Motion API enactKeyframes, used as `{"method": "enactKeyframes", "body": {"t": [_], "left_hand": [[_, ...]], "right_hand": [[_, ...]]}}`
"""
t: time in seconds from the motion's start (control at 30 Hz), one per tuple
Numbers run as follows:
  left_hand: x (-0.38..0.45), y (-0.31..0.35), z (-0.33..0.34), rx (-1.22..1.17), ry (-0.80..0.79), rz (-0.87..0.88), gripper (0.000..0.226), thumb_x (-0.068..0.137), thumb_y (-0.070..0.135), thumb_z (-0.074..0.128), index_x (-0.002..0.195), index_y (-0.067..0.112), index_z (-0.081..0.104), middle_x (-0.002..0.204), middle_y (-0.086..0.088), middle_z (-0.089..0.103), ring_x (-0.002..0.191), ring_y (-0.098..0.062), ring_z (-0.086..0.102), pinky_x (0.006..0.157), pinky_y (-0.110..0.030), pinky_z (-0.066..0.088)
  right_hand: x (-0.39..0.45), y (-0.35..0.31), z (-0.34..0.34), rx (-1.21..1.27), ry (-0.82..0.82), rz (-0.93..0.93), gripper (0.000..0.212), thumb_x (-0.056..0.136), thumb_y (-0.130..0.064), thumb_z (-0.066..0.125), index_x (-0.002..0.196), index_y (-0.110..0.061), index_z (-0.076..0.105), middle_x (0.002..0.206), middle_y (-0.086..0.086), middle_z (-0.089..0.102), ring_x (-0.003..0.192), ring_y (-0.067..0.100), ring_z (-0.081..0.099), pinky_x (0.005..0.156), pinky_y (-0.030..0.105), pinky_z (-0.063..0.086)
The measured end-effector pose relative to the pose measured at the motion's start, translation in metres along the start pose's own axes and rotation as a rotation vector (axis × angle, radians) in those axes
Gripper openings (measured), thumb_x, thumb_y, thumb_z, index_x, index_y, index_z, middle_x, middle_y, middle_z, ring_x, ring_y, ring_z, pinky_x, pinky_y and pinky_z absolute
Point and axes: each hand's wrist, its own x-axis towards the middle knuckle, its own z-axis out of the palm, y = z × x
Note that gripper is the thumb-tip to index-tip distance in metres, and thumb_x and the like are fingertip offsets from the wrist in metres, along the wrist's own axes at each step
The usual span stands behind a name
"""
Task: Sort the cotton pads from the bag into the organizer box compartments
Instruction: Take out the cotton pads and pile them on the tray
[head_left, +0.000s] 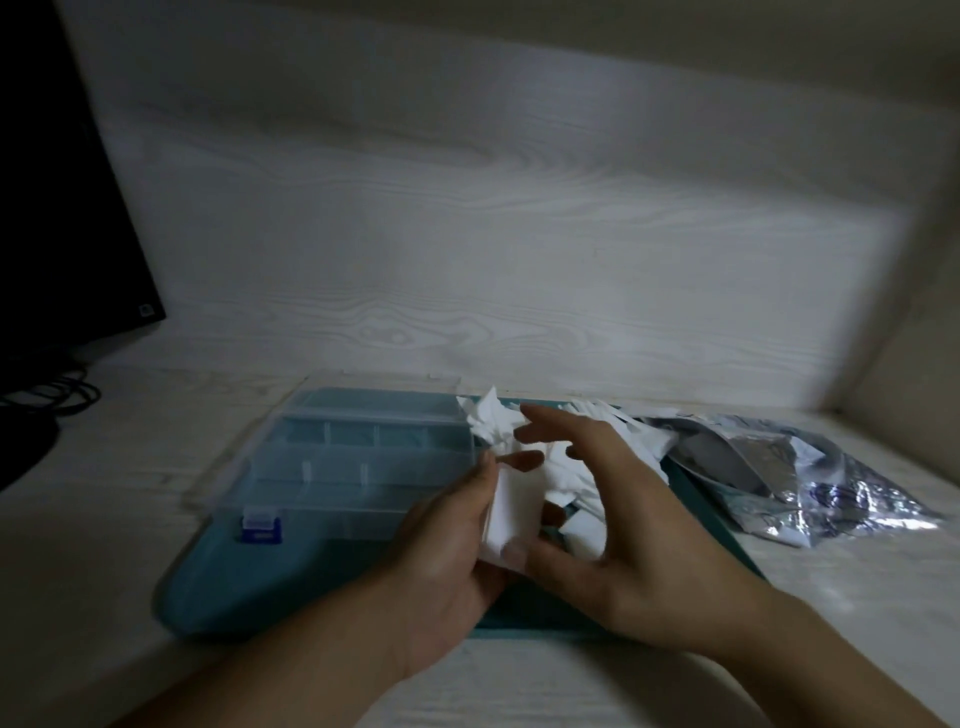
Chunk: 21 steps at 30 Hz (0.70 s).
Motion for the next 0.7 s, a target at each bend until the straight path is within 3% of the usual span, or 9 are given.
{"method": "enactKeyframes", "body": {"t": [0.07, 0.13, 0.23, 0.33, 0.4, 0.53, 0.7], "left_hand": [[0.0020, -0.0015, -0.0014, 0.028, 0.018, 0.025, 0.043, 0.101, 0.041, 0.040, 0.115, 0.015, 0.072, 0.108, -0.015, 0.074, 0.089, -0.027, 0.071, 0.072, -0.038, 0.058], [0.0030, -0.0030, -0.0016, 0.018, 0.018, 0.054, 0.045, 0.101, 0.040, 0.038, 0.118, 0.014, 0.070, 0.113, -0.016, 0.072, 0.093, -0.028, 0.069, 0.072, -0.038, 0.058], [0.0028, -0.0028, -0.0004, -0.024, -0.009, 0.059, 0.045, 0.101, 0.038, 0.040, 0.117, 0.009, 0.069, 0.112, -0.021, 0.071, 0.092, -0.029, 0.071, 0.078, -0.041, 0.057], [0.0043, -0.0031, -0.0018, -0.054, 0.000, 0.047, 0.042, 0.097, 0.035, 0.046, 0.123, 0.008, 0.065, 0.109, -0.021, 0.072, 0.086, -0.029, 0.072, 0.072, -0.040, 0.059], [0.0044, -0.0034, -0.0023, -0.054, 0.013, 0.049, 0.040, 0.100, 0.033, 0.044, 0.124, 0.008, 0.064, 0.108, -0.020, 0.072, 0.083, -0.027, 0.073, 0.068, -0.038, 0.058], [0.0043, -0.0036, -0.0009, -0.059, 0.023, 0.053, 0.040, 0.100, 0.032, 0.042, 0.127, 0.009, 0.061, 0.114, -0.019, 0.071, 0.096, -0.031, 0.071, 0.076, -0.039, 0.060], [0.0026, -0.0027, -0.0006, -0.052, 0.004, 0.053, 0.037, 0.101, 0.032, 0.041, 0.122, 0.013, 0.066, 0.110, -0.019, 0.072, 0.087, -0.029, 0.070, 0.071, -0.040, 0.059]], "right_hand": [[-0.0001, -0.0002, 0.0010, -0.124, -0.082, -0.051, 0.097, 0.075, -0.063, 0.068, 0.152, -0.036, 0.015, 0.137, -0.024, 0.041, 0.129, 0.000, 0.038, 0.104, 0.017, 0.033], [0.0003, 0.0017, 0.0060, -0.202, -0.098, -0.077, 0.099, 0.077, -0.062, 0.065, 0.152, -0.040, 0.005, 0.136, -0.025, 0.040, 0.124, -0.003, 0.037, 0.100, 0.015, 0.031], [0.0007, 0.0052, 0.0055, -0.199, -0.061, -0.057, 0.093, 0.081, -0.056, 0.065, 0.153, -0.039, 0.008, 0.134, -0.022, 0.045, 0.121, 0.000, 0.040, 0.098, 0.010, 0.030], [0.0007, 0.0063, 0.0015, -0.193, -0.047, -0.036, 0.094, 0.080, -0.054, 0.069, 0.153, -0.038, 0.011, 0.135, -0.026, 0.044, 0.124, -0.004, 0.040, 0.099, 0.002, 0.025], [0.0006, 0.0057, 0.0028, -0.190, -0.057, -0.033, 0.096, 0.079, -0.058, 0.066, 0.153, -0.039, 0.009, 0.135, -0.029, 0.043, 0.123, -0.006, 0.039, 0.098, 0.002, 0.025], [0.0002, 0.0056, 0.0075, -0.197, -0.066, -0.021, 0.095, 0.078, -0.058, 0.065, 0.152, -0.044, 0.006, 0.133, -0.026, 0.044, 0.119, -0.007, 0.038, 0.093, 0.001, 0.027], [0.0003, 0.0050, 0.0067, -0.180, -0.084, 0.006, 0.098, 0.078, -0.052, 0.072, 0.147, -0.053, 0.002, 0.130, -0.036, 0.038, 0.120, -0.010, 0.035, 0.095, 0.001, 0.026]]}}
